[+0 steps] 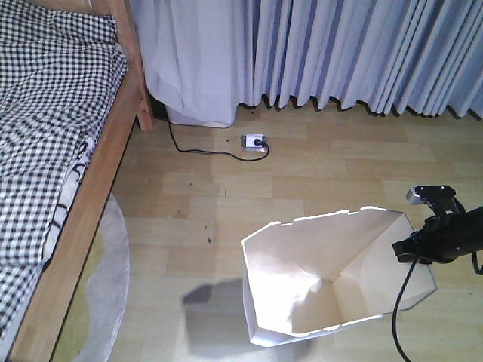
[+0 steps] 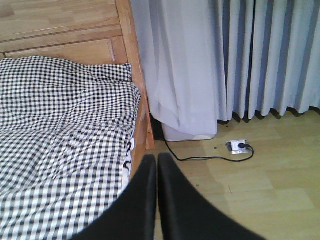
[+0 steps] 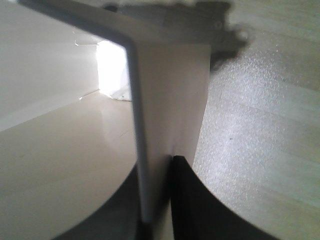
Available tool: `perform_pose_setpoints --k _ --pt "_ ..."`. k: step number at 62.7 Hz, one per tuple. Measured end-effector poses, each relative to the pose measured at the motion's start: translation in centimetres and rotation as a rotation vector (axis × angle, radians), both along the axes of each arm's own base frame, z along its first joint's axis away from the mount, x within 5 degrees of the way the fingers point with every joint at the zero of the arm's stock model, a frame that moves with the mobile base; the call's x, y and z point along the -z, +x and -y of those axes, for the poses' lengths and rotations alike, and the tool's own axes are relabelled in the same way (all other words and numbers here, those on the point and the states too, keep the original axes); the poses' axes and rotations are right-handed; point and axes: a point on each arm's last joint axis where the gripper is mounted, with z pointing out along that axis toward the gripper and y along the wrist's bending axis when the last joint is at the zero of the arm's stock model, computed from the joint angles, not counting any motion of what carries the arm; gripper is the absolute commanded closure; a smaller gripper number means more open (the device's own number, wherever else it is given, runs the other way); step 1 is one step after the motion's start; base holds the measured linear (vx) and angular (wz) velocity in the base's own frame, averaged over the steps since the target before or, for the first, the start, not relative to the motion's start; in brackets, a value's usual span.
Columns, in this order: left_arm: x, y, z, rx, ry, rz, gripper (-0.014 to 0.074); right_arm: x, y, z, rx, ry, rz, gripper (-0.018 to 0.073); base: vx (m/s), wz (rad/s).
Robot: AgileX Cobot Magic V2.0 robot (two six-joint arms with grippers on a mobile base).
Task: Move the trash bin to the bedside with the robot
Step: 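Carry the bin in the right gripper while driving beside the bed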
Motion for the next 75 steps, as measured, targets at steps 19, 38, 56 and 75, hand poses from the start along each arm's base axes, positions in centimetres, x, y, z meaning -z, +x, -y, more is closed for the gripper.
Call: perform_pose_setpoints --k 19,38,56,75 --pt "0.00 0.00 0.00 0.000 0.000 0.000 0.0602 0.00 0.00 -0.01 0.000 0.001 0.000 0.0565 0.26 -0.07" --pt "0.00 0.00 0.00 0.000 0.000 0.000 0.0602 0.00 0.00 -0.01 0.000 0.001 0.000 0.0565 0.26 -0.09" --pt "0.00 0.00 0.00 0.000 0.000 0.000 0.0602 0.00 0.00 0.00 0.000 0.000 0.000 0.0565 0.26 -0.02" --pt "0.00 0.00 0.00 0.000 0.000 0.000 0.0602 0.00 0.01 0.00 0.002 0.000 0.000 0.0565 0.26 0.03"
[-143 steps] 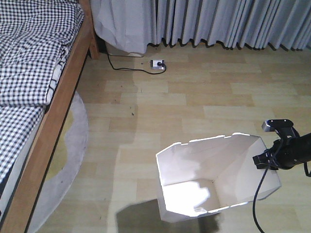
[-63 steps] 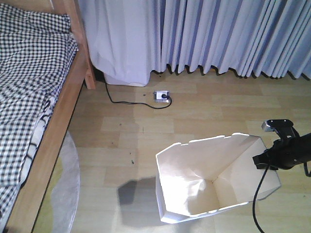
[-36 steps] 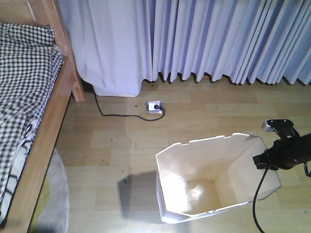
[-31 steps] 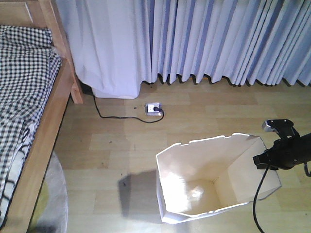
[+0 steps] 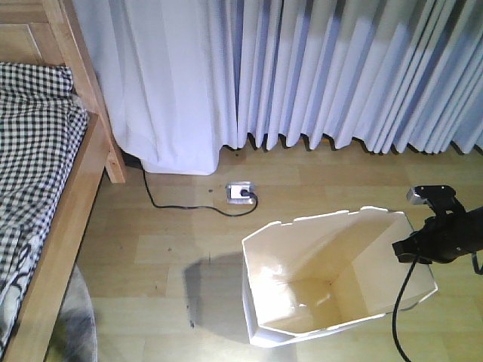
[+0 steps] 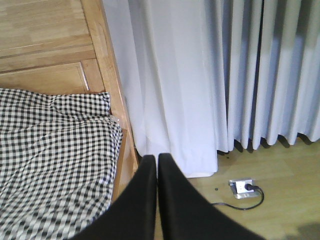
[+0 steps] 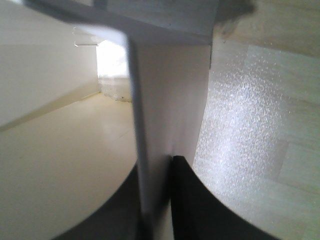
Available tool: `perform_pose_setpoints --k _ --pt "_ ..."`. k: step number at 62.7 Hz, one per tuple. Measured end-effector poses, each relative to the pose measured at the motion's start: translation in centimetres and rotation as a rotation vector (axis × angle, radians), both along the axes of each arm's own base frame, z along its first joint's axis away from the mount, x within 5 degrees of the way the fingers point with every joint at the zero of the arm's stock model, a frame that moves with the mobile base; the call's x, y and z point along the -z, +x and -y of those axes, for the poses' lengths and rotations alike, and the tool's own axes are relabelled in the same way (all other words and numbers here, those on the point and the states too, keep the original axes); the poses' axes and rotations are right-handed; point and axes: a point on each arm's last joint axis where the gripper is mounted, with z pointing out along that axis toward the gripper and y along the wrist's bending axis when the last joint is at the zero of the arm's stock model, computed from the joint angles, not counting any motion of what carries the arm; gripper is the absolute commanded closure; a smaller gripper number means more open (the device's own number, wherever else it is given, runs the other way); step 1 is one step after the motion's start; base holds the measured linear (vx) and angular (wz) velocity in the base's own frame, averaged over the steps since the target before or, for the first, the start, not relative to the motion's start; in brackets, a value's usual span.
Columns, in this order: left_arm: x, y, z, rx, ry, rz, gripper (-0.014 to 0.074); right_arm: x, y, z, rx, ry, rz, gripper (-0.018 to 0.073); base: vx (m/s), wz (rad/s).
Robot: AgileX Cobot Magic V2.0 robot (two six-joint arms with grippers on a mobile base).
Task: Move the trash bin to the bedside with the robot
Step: 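Carry the bin in the right gripper while driving beside the bed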
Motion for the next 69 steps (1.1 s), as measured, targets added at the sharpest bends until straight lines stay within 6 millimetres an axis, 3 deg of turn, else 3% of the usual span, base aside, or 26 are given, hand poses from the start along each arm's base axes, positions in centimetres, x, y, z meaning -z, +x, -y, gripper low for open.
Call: perform_pose_setpoints --k 36,69 --pt "0.00 0.00 0.00 0.000 0.000 0.000 0.0602 0.00 0.01 0.00 0.001 0.001 0.000 0.0565 0.20 0.03" --pt "0.00 0.00 0.00 0.000 0.000 0.000 0.0602 0.00 -0.01 -0.01 -0.001 0.001 0.000 0.0565 0.02 0.01"
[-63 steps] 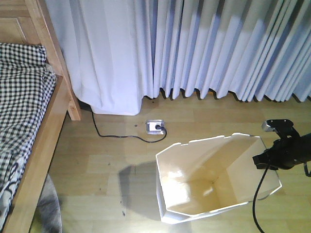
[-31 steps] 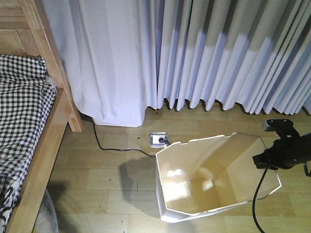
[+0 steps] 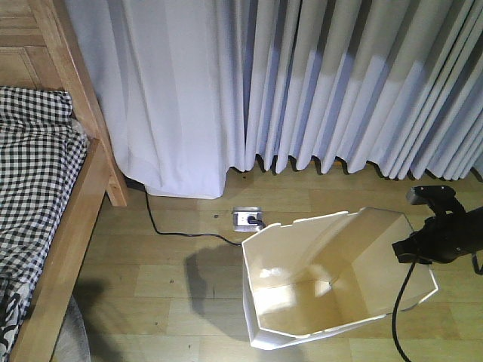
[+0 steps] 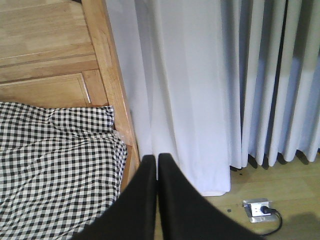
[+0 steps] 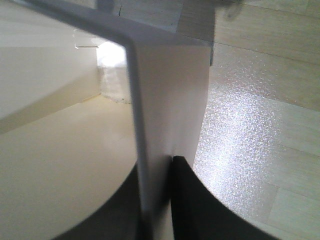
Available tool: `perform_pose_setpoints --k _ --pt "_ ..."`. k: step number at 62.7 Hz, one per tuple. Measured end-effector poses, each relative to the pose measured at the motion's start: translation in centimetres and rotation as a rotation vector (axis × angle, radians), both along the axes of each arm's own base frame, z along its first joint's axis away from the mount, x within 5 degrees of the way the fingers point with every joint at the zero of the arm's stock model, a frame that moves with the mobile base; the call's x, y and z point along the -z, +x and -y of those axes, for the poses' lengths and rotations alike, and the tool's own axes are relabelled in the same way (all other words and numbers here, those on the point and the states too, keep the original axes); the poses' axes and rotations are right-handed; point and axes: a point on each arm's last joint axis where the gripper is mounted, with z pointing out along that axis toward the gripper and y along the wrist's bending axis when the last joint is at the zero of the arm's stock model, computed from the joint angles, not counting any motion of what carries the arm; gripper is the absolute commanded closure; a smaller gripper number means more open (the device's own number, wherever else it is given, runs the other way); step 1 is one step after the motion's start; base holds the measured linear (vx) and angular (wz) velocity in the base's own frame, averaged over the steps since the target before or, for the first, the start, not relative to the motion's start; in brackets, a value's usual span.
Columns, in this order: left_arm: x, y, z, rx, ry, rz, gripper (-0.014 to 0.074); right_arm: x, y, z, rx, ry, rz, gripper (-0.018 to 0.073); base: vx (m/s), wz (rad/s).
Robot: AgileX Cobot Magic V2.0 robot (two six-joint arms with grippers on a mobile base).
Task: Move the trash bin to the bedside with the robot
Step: 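Carry the bin in the right gripper while driving beside the bed, then lower the bin with the right gripper onto the floor beside the bed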
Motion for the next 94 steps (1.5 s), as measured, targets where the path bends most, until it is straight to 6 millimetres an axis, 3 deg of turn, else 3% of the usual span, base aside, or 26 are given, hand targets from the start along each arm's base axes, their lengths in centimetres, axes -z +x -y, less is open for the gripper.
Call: perform_pose_setpoints --k 46,61,71,94 --pt "0.0 0.0 0.0 0.000 0.000 0.000 0.0602 0.0 0.0 0.0 0.003 0.002 0.000 0.0565 0.00 0.00" --pt "0.0 0.0 0.0 0.000 0.000 0.000 0.0602 0.2 0.4 -0.1 0.111 0.033 0.009 0.0565 0.00 0.00" --pt "0.0 0.0 0.0 0.000 0.000 0.000 0.0602 2.5 1.3 0.2 0.190 0.064 -0.019 0.0565 0.00 0.00" --pt "0.0 0.0 0.0 0.000 0.000 0.000 0.0602 10.6 5.4 1.6 0.195 0.074 -0.054 0.0565 0.00 0.00"
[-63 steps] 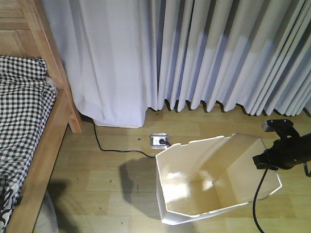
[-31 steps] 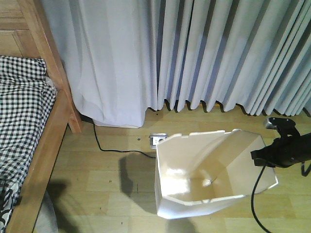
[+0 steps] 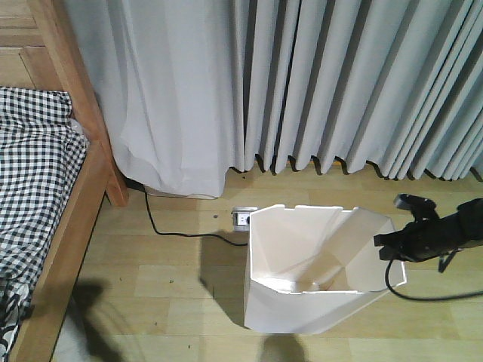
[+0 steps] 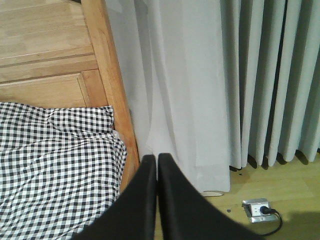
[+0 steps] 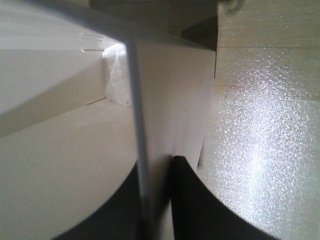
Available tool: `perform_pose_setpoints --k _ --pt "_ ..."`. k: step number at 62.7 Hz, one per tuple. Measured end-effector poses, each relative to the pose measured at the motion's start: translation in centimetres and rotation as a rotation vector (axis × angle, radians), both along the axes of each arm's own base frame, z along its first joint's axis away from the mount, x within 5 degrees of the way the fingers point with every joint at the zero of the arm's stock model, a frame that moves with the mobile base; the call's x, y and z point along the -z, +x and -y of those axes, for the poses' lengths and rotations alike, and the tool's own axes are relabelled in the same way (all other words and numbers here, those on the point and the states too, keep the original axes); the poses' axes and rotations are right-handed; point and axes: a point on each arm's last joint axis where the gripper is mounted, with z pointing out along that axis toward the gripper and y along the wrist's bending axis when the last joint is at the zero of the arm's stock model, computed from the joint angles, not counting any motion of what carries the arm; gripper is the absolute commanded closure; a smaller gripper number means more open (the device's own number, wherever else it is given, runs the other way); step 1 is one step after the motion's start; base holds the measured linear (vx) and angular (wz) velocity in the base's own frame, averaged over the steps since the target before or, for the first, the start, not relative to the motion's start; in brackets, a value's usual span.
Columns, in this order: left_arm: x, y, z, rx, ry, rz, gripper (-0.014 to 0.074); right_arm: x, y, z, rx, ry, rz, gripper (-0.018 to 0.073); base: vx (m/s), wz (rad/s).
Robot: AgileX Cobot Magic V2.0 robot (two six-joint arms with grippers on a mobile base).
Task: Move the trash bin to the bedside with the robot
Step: 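Lower the bin with the right gripper onto the floor beside the bed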
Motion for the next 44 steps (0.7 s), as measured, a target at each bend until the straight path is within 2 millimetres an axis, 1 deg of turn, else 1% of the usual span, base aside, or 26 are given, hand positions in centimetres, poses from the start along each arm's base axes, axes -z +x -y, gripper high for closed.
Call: perform_pose_setpoints --k 10,17,23,34,39,44 --pt "0.0 0.0 0.0 0.000 0.000 0.000 0.0602 3.5 1.0 0.3 0.014 0.015 -0.012 0.0565 0.00 0.00" --pt "0.0 0.0 0.0 0.000 0.000 0.000 0.0602 5.8 1.5 -0.1 0.028 0.023 -0.023 0.0565 0.00 0.00" --pt "0.0 0.0 0.0 0.000 0.000 0.000 0.0602 7.5 2.6 -0.9 0.009 0.016 -0.013 0.0565 0.00 0.00" --pt "0.0 0.0 0.0 0.000 0.000 0.000 0.0602 10.2 4.5 -3.5 -0.051 0.006 0.002 0.0565 0.00 0.00" --pt "0.0 0.0 0.0 0.000 0.000 0.000 0.0602 11.1 5.4 -4.4 -0.062 0.020 0.005 0.0565 0.00 0.00" --pt "0.0 0.0 0.0 0.000 0.000 0.000 0.0602 11.6 6.2 -4.6 -0.051 0.040 0.007 0.0565 0.00 0.00"
